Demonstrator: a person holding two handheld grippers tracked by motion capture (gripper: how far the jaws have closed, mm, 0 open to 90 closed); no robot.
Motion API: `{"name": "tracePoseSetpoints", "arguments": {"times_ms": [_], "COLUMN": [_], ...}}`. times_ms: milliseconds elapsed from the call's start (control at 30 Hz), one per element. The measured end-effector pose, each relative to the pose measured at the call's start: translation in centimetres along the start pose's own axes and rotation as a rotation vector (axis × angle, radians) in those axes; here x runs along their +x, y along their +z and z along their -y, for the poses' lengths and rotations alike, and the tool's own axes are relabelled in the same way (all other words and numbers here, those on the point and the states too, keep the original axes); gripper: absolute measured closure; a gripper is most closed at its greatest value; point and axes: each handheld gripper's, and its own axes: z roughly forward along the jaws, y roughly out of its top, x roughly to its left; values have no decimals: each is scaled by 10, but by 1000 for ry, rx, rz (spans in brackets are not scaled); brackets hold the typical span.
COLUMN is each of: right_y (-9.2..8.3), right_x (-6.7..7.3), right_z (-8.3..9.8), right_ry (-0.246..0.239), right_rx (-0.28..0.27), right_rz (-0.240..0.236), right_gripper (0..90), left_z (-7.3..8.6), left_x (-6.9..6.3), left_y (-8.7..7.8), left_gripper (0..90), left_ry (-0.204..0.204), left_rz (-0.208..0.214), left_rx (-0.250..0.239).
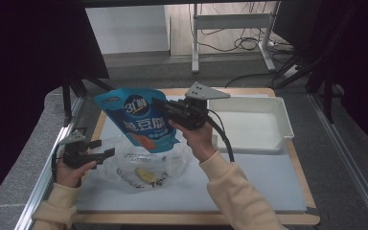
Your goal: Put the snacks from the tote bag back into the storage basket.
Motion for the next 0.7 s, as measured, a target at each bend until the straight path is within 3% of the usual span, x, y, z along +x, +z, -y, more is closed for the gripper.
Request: {"name": "tracePoseSetpoints", "arguments": {"times_ms": [700], "right_y": [-53], "right_x": [-26], "right_z": [-19], "right_ry": [-49], "right_rx": [-33], "right_rz": [103], "right_gripper": [891], "left_z": [0], "left_x": [0], "left_y": [2], "left_gripper": [220], "left_ry": [0], "left_rz": [-4], "left_rx": [10]}}
